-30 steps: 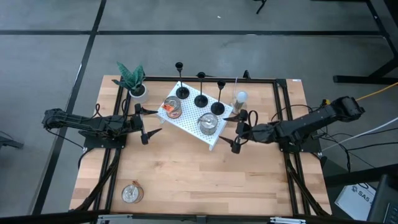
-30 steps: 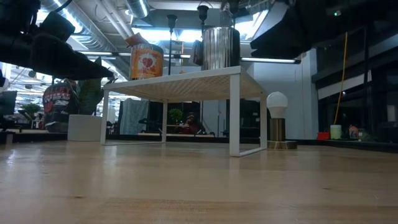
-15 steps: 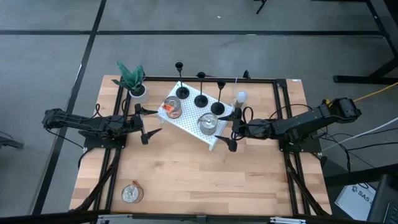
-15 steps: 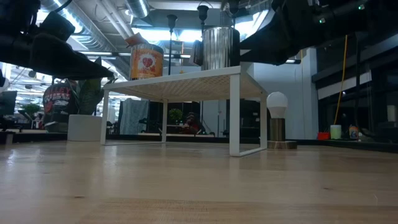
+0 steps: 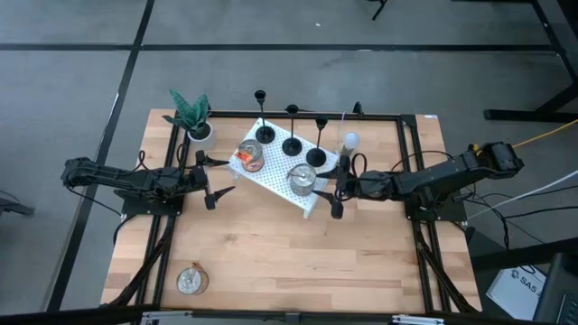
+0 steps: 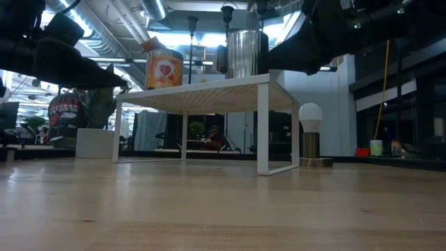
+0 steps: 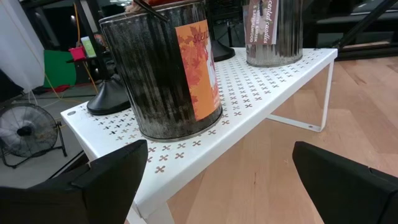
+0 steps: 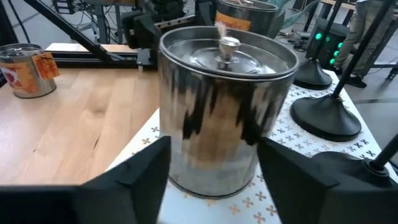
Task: Pick & Place candle stick holders
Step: Put the brown scented candle on the shelf
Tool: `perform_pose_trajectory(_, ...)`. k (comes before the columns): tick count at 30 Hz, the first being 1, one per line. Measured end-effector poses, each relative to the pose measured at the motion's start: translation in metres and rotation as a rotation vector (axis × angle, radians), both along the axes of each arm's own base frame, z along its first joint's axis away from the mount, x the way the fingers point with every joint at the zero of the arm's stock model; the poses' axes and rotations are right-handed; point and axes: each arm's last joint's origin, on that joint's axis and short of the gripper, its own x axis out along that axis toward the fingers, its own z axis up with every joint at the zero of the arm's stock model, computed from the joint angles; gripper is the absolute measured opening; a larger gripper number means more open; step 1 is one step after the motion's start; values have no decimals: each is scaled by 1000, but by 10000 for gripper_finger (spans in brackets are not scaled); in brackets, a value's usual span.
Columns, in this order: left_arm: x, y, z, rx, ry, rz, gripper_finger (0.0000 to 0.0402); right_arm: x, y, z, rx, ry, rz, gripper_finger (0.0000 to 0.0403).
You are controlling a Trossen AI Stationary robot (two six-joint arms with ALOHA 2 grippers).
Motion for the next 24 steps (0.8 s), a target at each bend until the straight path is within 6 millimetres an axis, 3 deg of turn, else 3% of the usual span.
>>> perform_pose_trajectory(6, 0, 0, 0, 0, 0, 0, 400, 0, -3, 0, 5, -1, -8, 177)
perform_pose_trajectory(11, 0, 0, 0, 0, 0, 0, 400, 1, -3, 0, 31, -9, -11, 143)
perform_pose_trajectory(24, 0, 0, 0, 0, 0, 0, 400, 9, -11, -4, 60, -40, 25, 129)
